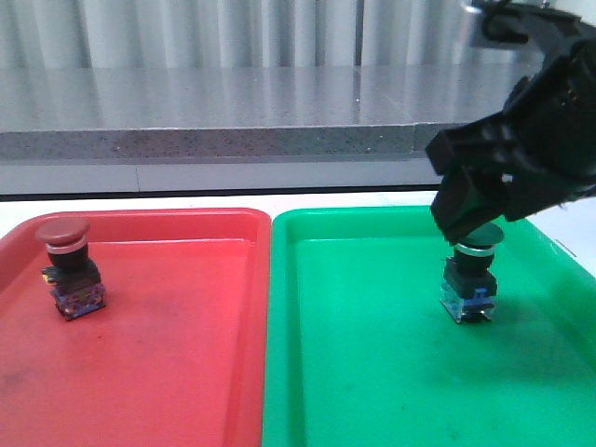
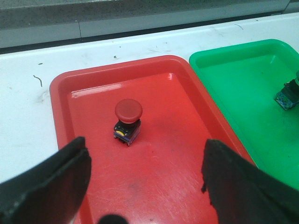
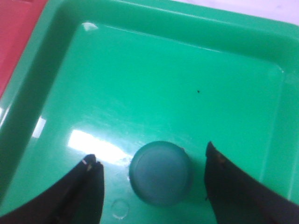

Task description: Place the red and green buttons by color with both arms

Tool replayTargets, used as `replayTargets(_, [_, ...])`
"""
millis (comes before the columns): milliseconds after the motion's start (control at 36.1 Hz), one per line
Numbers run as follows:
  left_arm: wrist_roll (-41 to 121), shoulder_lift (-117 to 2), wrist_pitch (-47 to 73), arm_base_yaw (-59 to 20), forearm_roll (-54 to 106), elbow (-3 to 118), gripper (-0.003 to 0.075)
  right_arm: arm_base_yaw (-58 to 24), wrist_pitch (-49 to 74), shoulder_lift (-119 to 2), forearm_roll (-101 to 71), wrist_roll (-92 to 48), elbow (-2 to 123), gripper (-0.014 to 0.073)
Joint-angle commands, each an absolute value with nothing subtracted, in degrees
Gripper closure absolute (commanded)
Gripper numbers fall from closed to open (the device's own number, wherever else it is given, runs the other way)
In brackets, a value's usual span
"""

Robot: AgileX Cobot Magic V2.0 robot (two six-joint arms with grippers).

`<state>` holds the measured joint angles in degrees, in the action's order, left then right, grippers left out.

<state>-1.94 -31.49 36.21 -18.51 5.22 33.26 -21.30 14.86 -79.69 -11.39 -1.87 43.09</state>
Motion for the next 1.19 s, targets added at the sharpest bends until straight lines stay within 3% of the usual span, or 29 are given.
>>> replayTargets(0, [-1.92,-31.56,32.04,-19.09,5.42,34.78,0.0227,-21.47,17.08,-72.6,-9.13,-2.55,44.52,0.0105])
replayTargets(720, [-1.92,-31.56,32.04,-19.09,5.42,34.78,0.0227,-21.42,45.97,-35.06,-4.32,-2.0,44.24,0.0105])
replayTargets(1108, [-1.92,-31.56,32.04,-19.09,5.42,34.78,0.0227,-21.42,48.28,-31.82,-3.78,-0.32,44.24,0.0106])
replayTargets(1164, [-1.92,-31.56,32.04,-19.09,5.42,34.78,0.0227,-21.42,48.28,-31.82,-2.99,-0.32,44.24,0.0137])
